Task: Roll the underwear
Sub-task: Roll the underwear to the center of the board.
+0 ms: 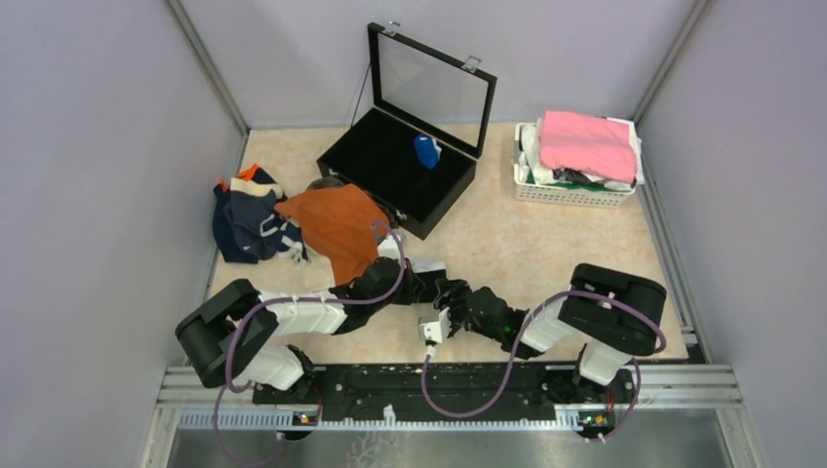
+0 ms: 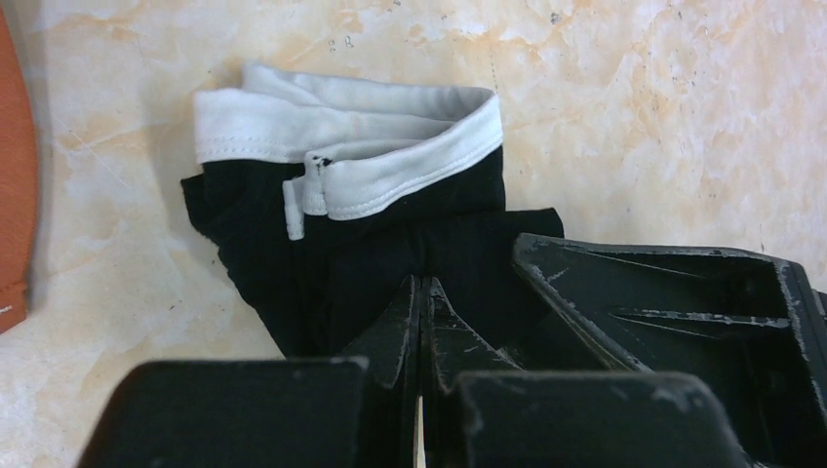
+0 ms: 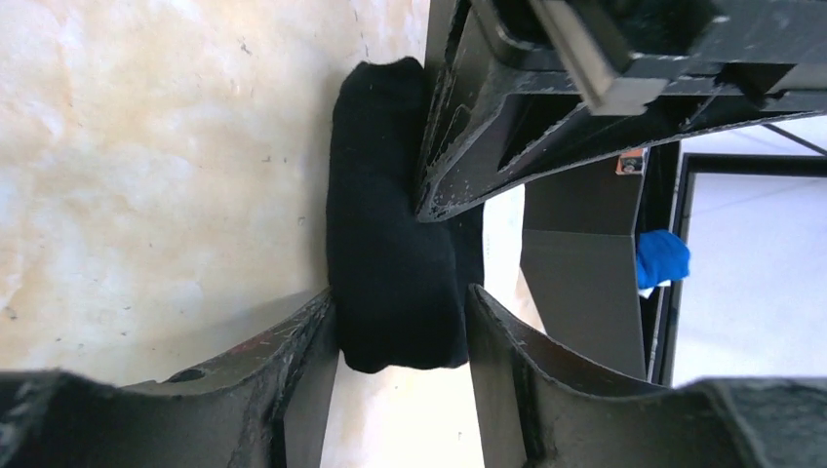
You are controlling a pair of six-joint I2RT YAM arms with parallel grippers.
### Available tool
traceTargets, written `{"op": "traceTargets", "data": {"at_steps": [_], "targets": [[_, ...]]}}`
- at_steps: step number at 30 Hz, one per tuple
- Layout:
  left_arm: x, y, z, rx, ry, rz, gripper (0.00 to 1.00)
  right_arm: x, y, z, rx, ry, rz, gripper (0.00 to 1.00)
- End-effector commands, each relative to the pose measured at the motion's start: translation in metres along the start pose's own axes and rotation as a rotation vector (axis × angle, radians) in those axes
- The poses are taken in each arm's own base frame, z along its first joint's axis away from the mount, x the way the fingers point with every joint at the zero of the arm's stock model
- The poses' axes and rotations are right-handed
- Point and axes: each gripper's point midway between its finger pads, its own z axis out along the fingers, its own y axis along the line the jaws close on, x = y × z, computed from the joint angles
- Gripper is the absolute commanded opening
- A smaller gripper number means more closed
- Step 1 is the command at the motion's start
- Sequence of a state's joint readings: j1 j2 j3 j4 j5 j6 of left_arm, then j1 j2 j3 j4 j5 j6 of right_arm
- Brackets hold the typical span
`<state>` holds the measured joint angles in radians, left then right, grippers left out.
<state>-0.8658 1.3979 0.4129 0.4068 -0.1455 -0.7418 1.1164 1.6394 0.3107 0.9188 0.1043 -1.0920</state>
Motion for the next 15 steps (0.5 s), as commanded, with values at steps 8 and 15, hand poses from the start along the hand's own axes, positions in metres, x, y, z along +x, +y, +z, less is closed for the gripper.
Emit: {"op": "traceTargets", "data": {"at_steps": [8, 15], "targets": [[0.044, 0.043, -0.015, -0.115, 0.161, 0.087, 0.00, 0.003, 0.005, 0.008, 0.011, 0.019, 0.040, 0.00], [0.028, 0.033, -0.022, -0.097, 0.122, 0.071, 0.00, -0.001, 0.017, 0.004, -0.089, 0.102, 0.395, 0.00]]}}
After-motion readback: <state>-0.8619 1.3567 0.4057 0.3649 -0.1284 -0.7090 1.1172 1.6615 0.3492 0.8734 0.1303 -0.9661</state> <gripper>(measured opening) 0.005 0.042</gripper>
